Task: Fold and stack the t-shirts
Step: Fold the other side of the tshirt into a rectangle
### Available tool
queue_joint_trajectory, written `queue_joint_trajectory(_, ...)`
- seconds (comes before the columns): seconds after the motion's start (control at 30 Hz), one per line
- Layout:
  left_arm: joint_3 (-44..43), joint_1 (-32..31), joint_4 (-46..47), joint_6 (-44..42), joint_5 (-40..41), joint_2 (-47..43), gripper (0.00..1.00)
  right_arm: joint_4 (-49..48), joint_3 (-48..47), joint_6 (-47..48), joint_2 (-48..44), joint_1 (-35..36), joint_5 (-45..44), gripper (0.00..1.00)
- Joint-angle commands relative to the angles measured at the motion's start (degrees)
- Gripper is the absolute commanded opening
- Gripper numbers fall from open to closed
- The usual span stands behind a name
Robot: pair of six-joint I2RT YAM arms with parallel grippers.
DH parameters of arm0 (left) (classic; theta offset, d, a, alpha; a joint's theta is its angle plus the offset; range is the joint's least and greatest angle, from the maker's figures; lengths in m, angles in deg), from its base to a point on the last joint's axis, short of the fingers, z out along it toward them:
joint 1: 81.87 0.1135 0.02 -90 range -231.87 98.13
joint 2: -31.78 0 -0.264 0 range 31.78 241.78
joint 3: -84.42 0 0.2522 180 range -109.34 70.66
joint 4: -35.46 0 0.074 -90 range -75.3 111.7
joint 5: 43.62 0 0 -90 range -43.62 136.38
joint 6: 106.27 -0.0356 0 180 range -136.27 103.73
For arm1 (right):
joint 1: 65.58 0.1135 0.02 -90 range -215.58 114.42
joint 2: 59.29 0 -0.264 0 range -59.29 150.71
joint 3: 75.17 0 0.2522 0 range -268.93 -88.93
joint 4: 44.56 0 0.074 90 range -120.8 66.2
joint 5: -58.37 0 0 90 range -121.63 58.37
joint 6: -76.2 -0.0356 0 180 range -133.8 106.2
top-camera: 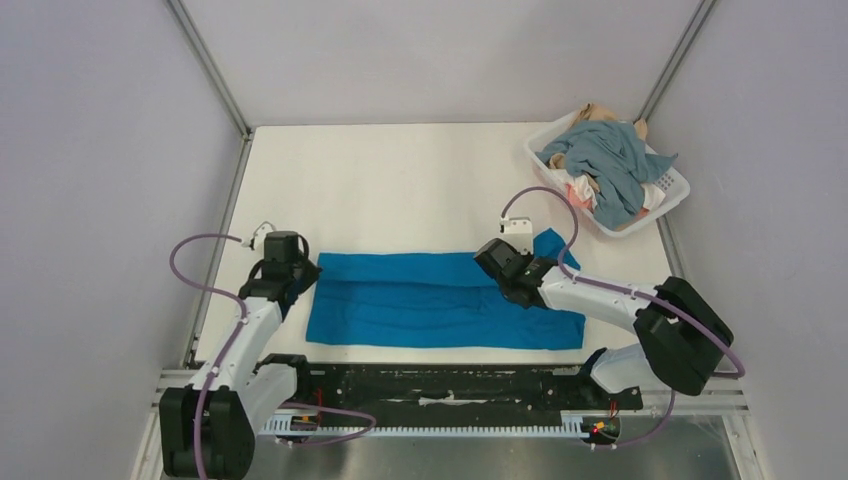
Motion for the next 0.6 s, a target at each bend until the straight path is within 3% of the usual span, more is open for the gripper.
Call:
queue_joint_trajectory(0.0, 1.07, 0.01, -4.35, 3.85, 5.75, -0.64, 0.02, 7.03, 3.21, -9.85, -3.48, 3.82, -2.21, 0.27)
queue_joint_trajectory(0.07, 0.74, 0.00, -6.99, 4.49, 7.22, -1.20, 0.04, 9.71, 5.74, -13.47, -5.39, 6.60, -1.73, 0.39)
queue_joint_trajectory(0.2, 0.51, -0.06, -10.22, 6.13, 8.76, -4.84, 0.44, 12.80, 9.59, -19.48, -11.84, 13.32, -1.68, 0.54)
queue_joint_trajectory(0.33, -0.73, 0.00, -11.45, 7.14, 7.03, -9.67, 0.79, 13.43, 8.26, -17.19, -17.85, 14.53, -6.90, 0.78)
queue_joint_trajectory(0.4, -2.12, 0.02, -11.22, 6.09, 4.53, -10.79, 0.80, 13.01, 6.45, -15.32, -19.68, 14.53, -12.09, 0.98)
queue_joint_trajectory(0.5, -2.21, -0.11, -5.93, 3.98, -4.73, -9.51, 0.81, 10.77, 5.38, -14.88, -20.35, 14.36, -18.31, 0.98)
queue_joint_trajectory(0.57, -0.94, -0.40, 0.06, 3.53, -13.02, -6.10, 0.82, 3.95, 4.26, -6.07, -19.06, 13.35, -17.39, 0.98)
